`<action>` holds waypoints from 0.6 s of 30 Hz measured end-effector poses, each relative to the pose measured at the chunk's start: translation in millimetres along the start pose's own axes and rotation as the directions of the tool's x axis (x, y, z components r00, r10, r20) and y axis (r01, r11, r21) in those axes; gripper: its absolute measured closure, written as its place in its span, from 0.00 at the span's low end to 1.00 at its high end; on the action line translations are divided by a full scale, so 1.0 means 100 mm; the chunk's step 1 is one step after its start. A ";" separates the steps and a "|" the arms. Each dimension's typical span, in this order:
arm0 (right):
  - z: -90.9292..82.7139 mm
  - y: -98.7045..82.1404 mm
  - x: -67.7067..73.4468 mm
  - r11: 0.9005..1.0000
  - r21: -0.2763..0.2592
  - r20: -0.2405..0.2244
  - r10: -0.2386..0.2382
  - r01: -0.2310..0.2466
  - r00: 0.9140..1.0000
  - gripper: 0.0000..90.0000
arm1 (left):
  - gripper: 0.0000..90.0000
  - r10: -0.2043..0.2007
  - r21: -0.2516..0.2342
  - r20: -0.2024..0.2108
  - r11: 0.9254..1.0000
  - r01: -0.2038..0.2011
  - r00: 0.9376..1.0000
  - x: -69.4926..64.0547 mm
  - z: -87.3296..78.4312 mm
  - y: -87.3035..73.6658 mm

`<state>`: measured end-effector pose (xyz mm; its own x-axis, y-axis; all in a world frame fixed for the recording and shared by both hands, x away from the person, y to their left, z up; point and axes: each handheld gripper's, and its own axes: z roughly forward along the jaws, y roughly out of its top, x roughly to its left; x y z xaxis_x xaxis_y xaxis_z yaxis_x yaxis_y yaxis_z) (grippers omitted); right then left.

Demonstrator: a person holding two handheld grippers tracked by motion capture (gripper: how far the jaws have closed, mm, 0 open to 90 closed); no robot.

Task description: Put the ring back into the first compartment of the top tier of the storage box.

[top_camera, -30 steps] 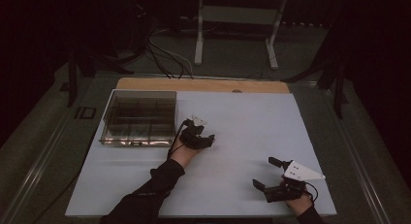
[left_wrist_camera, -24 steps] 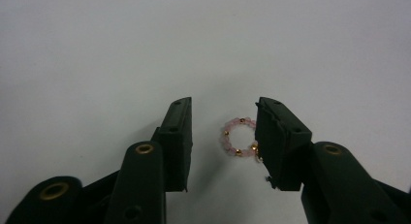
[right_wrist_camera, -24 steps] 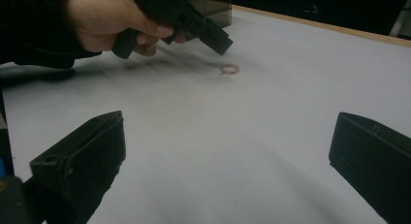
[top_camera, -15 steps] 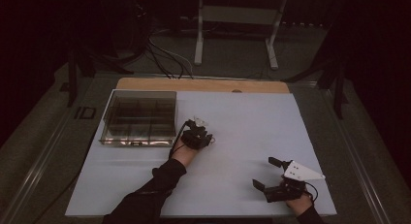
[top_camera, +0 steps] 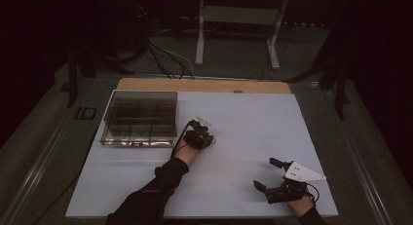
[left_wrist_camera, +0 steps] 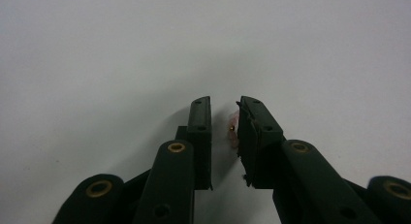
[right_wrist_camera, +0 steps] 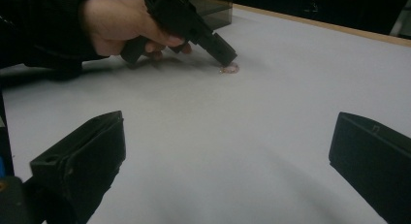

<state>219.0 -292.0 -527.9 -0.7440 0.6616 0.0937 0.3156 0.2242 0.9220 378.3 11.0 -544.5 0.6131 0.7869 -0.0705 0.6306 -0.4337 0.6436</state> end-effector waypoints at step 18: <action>0.01 0.00 0.00 1.000 0.006 -0.001 -0.001 0.001 1.000 0.00 | 0.99 0.016 0.011 -0.002 1.000 -0.016 1.000 0.02 0.00 0.02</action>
<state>219.0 -291.2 -528.3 -0.7451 0.6604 0.0929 0.3182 0.2296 0.9198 380.4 11.7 -543.7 0.6224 0.7805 -0.0585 0.6259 -0.4514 0.6360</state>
